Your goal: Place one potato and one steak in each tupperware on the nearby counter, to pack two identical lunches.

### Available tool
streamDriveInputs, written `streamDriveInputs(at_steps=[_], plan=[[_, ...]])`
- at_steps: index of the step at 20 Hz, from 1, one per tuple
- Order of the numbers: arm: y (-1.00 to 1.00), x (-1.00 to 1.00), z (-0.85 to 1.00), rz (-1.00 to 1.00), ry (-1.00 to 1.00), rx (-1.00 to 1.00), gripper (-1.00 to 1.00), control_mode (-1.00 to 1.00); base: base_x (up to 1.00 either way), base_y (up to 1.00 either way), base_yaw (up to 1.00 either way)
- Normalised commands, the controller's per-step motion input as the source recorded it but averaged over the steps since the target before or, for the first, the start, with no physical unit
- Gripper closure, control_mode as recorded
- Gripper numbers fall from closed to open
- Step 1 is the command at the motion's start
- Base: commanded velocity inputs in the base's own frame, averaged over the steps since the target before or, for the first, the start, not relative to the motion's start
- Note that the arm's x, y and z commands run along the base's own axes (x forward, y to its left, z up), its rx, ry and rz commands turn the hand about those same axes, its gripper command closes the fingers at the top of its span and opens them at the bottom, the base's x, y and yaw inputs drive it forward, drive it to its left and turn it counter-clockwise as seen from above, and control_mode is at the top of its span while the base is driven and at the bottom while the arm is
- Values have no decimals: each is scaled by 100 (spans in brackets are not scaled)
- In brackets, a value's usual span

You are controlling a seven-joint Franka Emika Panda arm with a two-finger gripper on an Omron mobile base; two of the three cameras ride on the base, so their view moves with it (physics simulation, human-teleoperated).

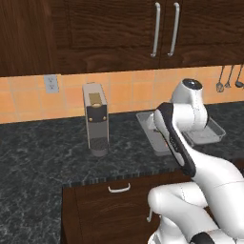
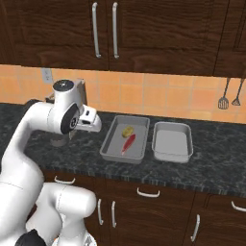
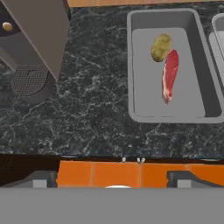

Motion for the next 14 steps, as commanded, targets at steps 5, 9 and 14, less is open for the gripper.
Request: streamDriveInputs(at_steps=[5, 9, 14], plan=[[9, -100, 96, 0, 0, 1, -100, -100, 0, 0, 0], [0, -100, 76, 0, 0, 4, -100, -100, 0, 0, 0], [3, -92, 48, 0, 0, 5, -100, -100, 0, 0, 0]])
